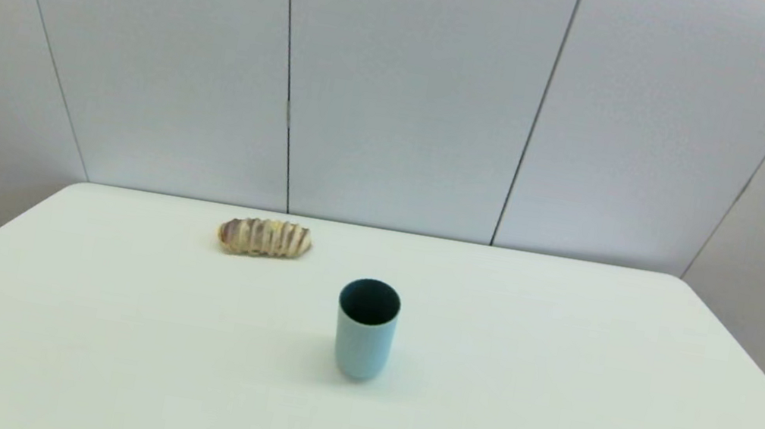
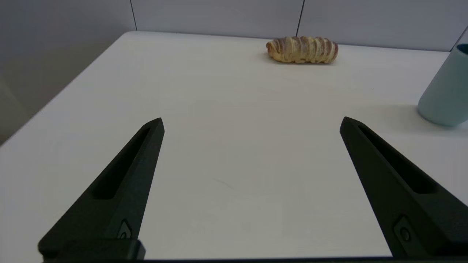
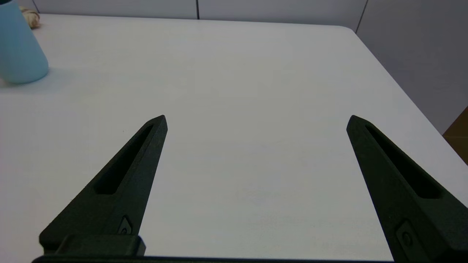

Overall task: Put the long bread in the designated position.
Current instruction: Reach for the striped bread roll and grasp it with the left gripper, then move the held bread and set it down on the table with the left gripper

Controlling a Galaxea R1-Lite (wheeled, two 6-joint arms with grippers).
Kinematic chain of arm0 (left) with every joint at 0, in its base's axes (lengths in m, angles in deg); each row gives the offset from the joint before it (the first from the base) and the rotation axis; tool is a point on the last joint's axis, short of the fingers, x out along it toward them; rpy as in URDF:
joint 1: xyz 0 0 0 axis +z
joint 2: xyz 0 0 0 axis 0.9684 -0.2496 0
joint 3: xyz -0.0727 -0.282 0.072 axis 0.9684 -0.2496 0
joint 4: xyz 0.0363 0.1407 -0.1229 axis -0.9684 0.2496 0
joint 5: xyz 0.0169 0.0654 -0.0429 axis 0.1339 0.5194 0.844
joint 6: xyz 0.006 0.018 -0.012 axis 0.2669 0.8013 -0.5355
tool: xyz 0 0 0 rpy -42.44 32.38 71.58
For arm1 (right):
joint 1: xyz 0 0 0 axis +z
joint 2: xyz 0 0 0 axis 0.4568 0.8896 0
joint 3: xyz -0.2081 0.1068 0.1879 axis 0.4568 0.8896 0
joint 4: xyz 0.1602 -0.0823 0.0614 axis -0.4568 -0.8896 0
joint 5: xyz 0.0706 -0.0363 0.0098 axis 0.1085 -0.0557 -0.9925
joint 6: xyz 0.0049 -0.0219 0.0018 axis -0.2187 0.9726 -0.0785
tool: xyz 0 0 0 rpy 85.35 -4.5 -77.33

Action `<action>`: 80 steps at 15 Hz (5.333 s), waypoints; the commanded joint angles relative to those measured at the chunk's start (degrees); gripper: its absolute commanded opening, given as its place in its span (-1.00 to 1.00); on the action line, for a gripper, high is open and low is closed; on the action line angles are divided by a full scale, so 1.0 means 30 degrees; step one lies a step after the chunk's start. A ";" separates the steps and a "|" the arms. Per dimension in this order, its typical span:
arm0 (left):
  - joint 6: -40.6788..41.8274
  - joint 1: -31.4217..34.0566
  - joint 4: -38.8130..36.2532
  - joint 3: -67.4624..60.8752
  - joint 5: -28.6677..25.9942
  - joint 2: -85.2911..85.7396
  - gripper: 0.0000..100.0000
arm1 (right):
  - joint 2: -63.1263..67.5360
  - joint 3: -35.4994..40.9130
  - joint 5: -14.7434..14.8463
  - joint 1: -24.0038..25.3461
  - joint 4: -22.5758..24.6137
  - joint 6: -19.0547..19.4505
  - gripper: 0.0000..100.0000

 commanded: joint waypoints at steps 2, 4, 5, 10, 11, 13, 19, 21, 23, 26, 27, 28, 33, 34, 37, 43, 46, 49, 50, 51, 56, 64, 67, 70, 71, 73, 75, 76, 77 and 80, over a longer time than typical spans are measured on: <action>0.2709 -0.1100 0.0003 0.6807 -0.0267 -0.9020 1.00 | 0.0029 -0.0001 -0.0010 0.0003 -0.0006 0.0011 1.00; 0.3559 -0.1100 0.0033 0.9678 -0.0648 -1.3180 1.00 | 0.0029 -0.0001 -0.0010 0.0003 -0.0006 0.0040 1.00; 0.4555 -0.1188 0.0179 1.1963 -0.0882 -1.5377 1.00 | 0.0029 -0.0001 -0.0010 0.0003 -0.0006 0.0011 1.00; 0.9184 -0.2389 0.4193 2.1221 -0.1908 -2.5778 1.00 | 0.0029 -0.0001 -0.0010 0.0003 -0.0006 0.0011 1.00; 1.0297 -0.2624 0.5130 2.2832 -0.2171 -2.7506 1.00 | 0.0029 -0.0001 -0.0010 0.0003 -0.0006 0.0011 1.00; 1.2612 -0.2975 0.6888 2.5323 -0.2845 -3.0319 1.00 | 0.0029 -0.0001 -0.0010 0.0003 -0.0006 0.0040 1.00; 1.8500 -0.3034 1.0140 2.9395 -0.4632 -3.5797 1.00 | 0.0029 -0.0001 -0.0010 0.0003 -0.0006 0.0011 1.00; 2.0141 -0.3034 1.0374 3.0098 -0.4720 -3.6881 1.00 | 0.0029 -0.0001 -0.0010 0.0003 -0.0006 0.0040 1.00; 2.1137 -0.3005 1.0521 3.0508 -0.4779 -3.7614 1.00 | 0.0029 -0.0001 -0.0010 0.0003 -0.0006 0.0040 1.00; 2.2690 -0.2887 1.0843 3.2266 -0.5247 -3.8815 1.00 | 0.0029 -0.0001 -0.0010 0.0003 -0.0006 0.0011 1.00; 2.3422 -0.2741 1.1517 3.3145 -0.5570 -3.9166 1.00 | 0.0029 -0.0001 -0.0010 0.0003 -0.0006 0.0011 1.00; 2.3979 -0.2653 1.2484 3.3936 -0.5745 -3.9430 1.00 | 0.0029 -0.0001 -0.0010 0.0003 -0.0006 0.0011 1.00; 2.5766 -0.2506 1.3363 3.4756 -0.6243 -4.0543 1.00 | 0.0029 -0.0001 -0.0010 0.0003 -0.0006 0.0011 1.00; 2.6030 -0.2506 1.3333 3.4903 -0.6302 -4.0778 1.00 | 0.0029 -0.0001 -0.0010 0.0003 -0.0006 0.0040 1.00; 2.6440 -0.2389 1.3275 3.5401 -0.6331 -4.1569 1.00 | 0.0029 -0.0001 -0.0010 0.0003 -0.0006 0.0011 1.00; 2.6674 -0.2389 1.1868 3.5635 -0.7152 -4.2565 1.00 | 0.0029 -0.0001 -0.0010 0.0003 -0.0006 0.0011 1.00; 2.6733 -0.2331 1.1810 3.5635 -0.7298 -4.2858 1.00 | 0.0029 -0.0001 -0.0010 0.0003 -0.0006 0.0040 1.00; 2.6733 -0.2331 1.1781 3.5635 -0.7503 -4.3004 1.00 | 0.0029 -0.0001 -0.0010 0.0003 -0.0006 0.0011 1.00; 2.6762 -0.2331 1.1781 3.5635 -0.7503 -4.3004 1.00 | 0.0029 -0.0001 -0.0010 0.0003 -0.0006 0.0011 1.00; 2.6733 -0.2331 1.1781 3.5635 -0.7533 -4.3004 -1.00 | 0.0029 -0.0001 -0.0010 0.0003 -0.0006 0.0011 1.00; 2.6733 -0.2096 1.1839 3.5635 -0.7591 -4.3004 -1.00 | 0.0029 -0.0001 -0.0010 0.0003 -0.0006 0.0011 1.00; 2.6762 -0.1862 1.1839 3.5635 -0.7708 -4.2916 -1.00 | 0.0029 -0.0001 -0.0010 0.0003 -0.0006 0.0011 1.00; 2.6703 -0.1921 1.1898 3.5606 -0.7679 -4.2213 -1.00 | 0.0029 -0.0001 -0.0010 0.0003 -0.0006 0.0011 1.00; 2.6030 -0.2448 1.1839 3.5606 -0.7708 -4.1305 -1.00 | 0.0029 -0.0001 -0.0010 0.0003 -0.0006 0.0011 1.00; 2.5678 -0.2712 1.1839 3.5606 -0.7708 -4.1071 -1.00 | 0.0029 -0.0001 -0.0010 0.0003 -0.0006 0.0011 1.00; 2.4975 -0.3415 1.1898 3.5606 -0.7708 -4.0514 -1.00 | 0.0029 -0.0001 -0.0010 0.0003 -0.0006 0.0040 1.00; 2.3569 -0.4411 1.1781 3.5606 -0.7679 -4.0163 -1.00 | 0.0029 -0.0001 -0.0010 0.0003 -0.0006 0.0011 1.00; 2.2807 -0.4997 1.1781 3.5635 -0.7650 -4.0075 -1.00 | 0.0029 -0.0001 -0.0010 0.0003 -0.0006 0.0011 1.00; 2.2045 -0.5583 1.1693 3.5635 -0.7650 -4.0045 -1.00 | 0.0029 -0.0001 -0.0010 0.0003 -0.0006 0.0011 1.00; 2.0346 -0.7106 1.0228 3.5606 -0.7562 -4.0192 -1.00 | 0.0029 -0.0001 -0.0010 0.0003 -0.0006 0.0040 1.00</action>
